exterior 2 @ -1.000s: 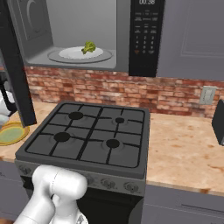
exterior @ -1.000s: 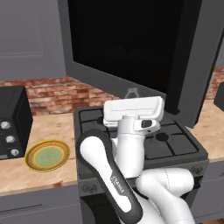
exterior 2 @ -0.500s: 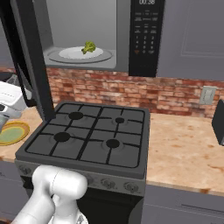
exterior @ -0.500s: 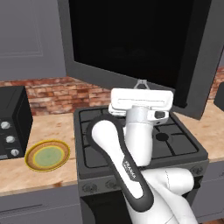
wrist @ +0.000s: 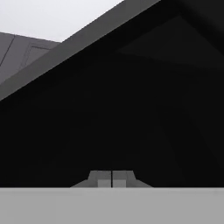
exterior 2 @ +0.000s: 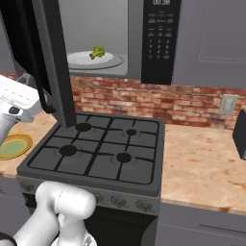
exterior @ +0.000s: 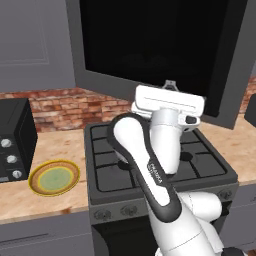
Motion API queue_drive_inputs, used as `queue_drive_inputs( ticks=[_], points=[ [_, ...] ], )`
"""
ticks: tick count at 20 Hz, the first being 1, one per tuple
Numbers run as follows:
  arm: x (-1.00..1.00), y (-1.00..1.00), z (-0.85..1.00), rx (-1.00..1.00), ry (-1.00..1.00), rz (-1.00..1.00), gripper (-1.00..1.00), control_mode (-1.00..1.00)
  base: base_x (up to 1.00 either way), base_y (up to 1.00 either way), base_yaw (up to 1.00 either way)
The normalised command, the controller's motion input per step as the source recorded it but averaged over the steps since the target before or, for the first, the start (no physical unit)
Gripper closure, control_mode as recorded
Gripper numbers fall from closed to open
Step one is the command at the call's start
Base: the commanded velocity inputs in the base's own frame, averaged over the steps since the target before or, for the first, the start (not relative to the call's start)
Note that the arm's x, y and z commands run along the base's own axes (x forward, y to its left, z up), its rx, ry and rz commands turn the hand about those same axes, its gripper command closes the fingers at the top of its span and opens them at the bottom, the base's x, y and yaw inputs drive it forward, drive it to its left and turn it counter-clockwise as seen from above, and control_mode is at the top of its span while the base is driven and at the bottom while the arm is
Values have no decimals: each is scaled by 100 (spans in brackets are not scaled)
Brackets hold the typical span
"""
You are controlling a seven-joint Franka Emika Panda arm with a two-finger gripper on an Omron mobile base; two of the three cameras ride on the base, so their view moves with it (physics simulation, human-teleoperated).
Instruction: Pick the broccoli from the counter and place it in the microwave. Then turn on the microwave.
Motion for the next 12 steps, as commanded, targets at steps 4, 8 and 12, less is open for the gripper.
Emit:
queue_drive_inputs(
  ticks=[4, 8, 12],
  points=[
    [-29, 54, 71, 28, 22, -26, 100, -100, 0, 0, 0],
    [-23, 49, 71, 22, 31, -26, 100, -100, 0, 0, 0],
    [-17, 42, 67, 18, 40, -26, 100, -100, 0, 0, 0]
  ],
)
